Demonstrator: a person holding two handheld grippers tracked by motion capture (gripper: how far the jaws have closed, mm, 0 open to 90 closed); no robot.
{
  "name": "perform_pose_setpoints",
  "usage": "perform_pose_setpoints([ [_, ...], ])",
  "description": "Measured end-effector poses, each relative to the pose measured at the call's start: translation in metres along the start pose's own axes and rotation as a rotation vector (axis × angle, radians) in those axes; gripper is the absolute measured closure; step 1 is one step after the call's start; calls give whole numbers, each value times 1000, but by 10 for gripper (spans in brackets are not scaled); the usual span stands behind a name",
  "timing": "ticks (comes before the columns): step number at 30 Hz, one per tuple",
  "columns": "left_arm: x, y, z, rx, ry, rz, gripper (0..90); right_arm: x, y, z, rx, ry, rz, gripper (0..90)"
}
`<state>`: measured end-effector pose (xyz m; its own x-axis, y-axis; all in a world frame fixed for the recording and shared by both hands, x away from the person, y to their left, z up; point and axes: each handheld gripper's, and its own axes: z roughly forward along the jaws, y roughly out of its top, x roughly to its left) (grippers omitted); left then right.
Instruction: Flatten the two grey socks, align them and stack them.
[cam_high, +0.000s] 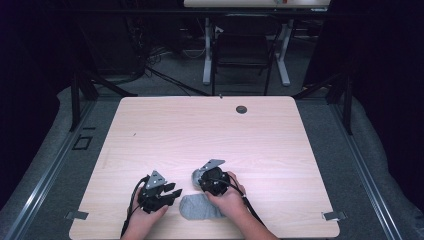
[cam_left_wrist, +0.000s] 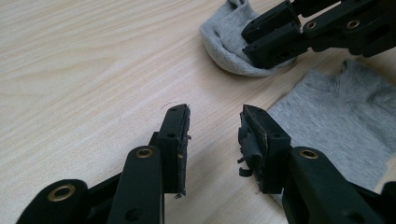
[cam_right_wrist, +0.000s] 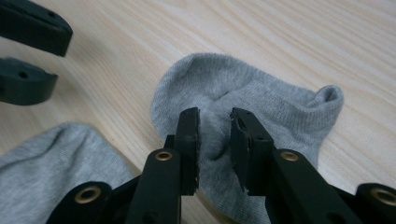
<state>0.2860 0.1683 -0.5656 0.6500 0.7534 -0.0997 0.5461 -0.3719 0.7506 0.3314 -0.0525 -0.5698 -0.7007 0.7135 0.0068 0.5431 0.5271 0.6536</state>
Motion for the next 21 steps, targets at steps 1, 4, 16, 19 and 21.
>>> perform_pose_setpoints([
  [1,1,0,0,3,-9,2,620,1,-1,1,-8,-7,-6,744],
  [4,1,0,0,3,-10,-2,620,2,-1,1,-12,-11,-3,764],
  [16,2,1,2,1,-4,-3,620,-1,1,-2,-21,-16,28,867],
  [19,2,2,3,-2,-2,-5,620,-2,1,-7,-54,-7,50,868],
  [21,2,4,5,0,-4,-3,620,-3,2,-10,-63,-3,60,867],
])
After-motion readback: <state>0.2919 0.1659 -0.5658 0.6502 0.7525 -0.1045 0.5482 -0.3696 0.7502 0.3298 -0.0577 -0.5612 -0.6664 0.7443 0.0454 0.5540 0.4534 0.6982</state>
